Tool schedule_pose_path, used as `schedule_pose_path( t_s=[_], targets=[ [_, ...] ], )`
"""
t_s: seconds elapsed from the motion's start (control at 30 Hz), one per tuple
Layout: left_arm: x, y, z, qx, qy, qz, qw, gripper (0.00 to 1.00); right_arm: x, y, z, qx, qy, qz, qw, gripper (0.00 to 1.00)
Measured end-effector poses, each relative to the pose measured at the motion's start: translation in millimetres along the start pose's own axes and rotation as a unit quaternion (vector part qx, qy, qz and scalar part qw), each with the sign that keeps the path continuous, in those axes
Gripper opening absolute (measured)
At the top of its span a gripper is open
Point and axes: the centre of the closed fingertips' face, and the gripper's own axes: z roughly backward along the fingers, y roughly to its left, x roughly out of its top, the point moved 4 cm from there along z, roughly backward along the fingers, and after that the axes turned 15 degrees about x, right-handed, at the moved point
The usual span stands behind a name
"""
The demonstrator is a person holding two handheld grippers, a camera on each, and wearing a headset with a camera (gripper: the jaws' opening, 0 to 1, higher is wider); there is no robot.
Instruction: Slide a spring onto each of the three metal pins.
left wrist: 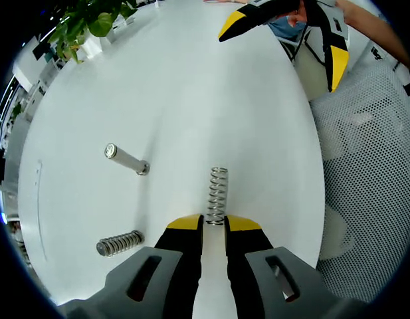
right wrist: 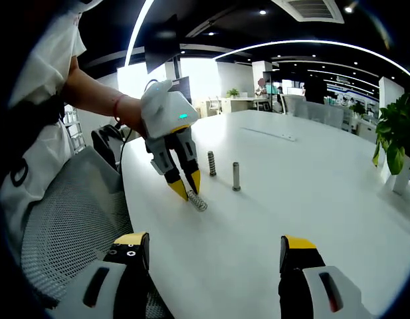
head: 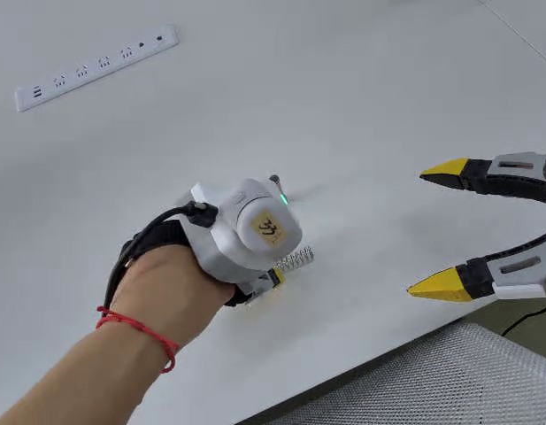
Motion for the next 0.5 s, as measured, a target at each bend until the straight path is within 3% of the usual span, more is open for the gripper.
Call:
schedule_pose_path(
  t_s=[0.17,0.5],
  targets=[
    [1.1,-2.6,0.3,-0.001,0.0,-0.024,0.9997,0.07,0.4,0.1,-0.3,0.0,0.0,0.001,1.0,0.79],
    [0.8,-1.5,0.4,0.001,-0.002,-0.029,0.9996,0.06,2.5,1.5,-0.5,0.001,0.003,0.003,1.0,0.79]
  ],
)
